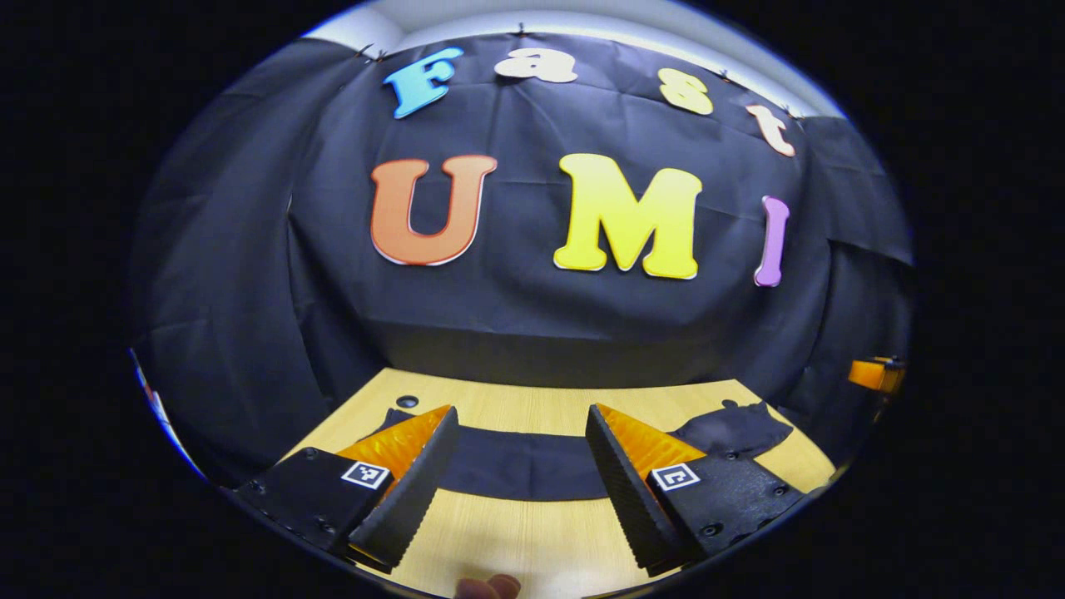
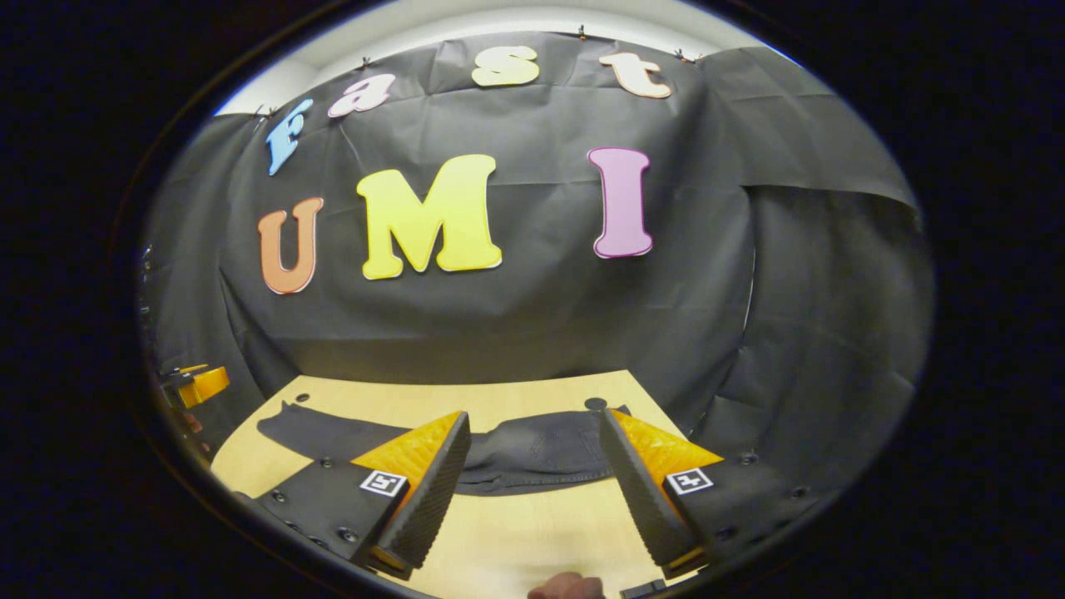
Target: Grasp the waist and the cuffs of the jeans and fold them to make the two legs overlap; first hold the waist and fold one-third of the jeans toward the cuffs, then hold the cuffs and fold the remaining one-third in the same direction to finish folding.
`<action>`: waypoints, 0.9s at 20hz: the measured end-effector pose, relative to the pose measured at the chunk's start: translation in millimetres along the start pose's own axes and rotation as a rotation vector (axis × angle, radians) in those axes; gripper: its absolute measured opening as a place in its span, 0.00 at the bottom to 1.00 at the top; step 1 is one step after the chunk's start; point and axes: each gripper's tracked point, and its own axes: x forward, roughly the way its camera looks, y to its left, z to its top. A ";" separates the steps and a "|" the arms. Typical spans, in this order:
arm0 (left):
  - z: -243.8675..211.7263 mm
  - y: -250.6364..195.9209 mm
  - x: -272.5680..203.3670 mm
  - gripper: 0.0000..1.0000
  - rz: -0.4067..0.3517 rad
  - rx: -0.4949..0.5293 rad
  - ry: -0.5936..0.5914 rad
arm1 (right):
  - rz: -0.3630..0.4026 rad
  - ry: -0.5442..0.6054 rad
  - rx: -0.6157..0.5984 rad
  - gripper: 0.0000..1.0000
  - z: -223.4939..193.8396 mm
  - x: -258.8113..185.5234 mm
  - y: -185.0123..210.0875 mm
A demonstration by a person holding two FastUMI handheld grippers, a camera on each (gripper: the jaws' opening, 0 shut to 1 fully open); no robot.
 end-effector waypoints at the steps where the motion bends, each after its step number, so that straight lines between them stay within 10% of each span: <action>1: 2.1 -7.6 -2.1 0.98 -0.010 0.011 -0.008 | -0.012 0.001 0.008 0.97 -2.4 -0.3 -6.8; 18: -15.1 -36.5 10.8 0.99 0.073 -0.009 0.190 | -0.287 0.255 0.586 0.99 -163.3 204.0 -182.3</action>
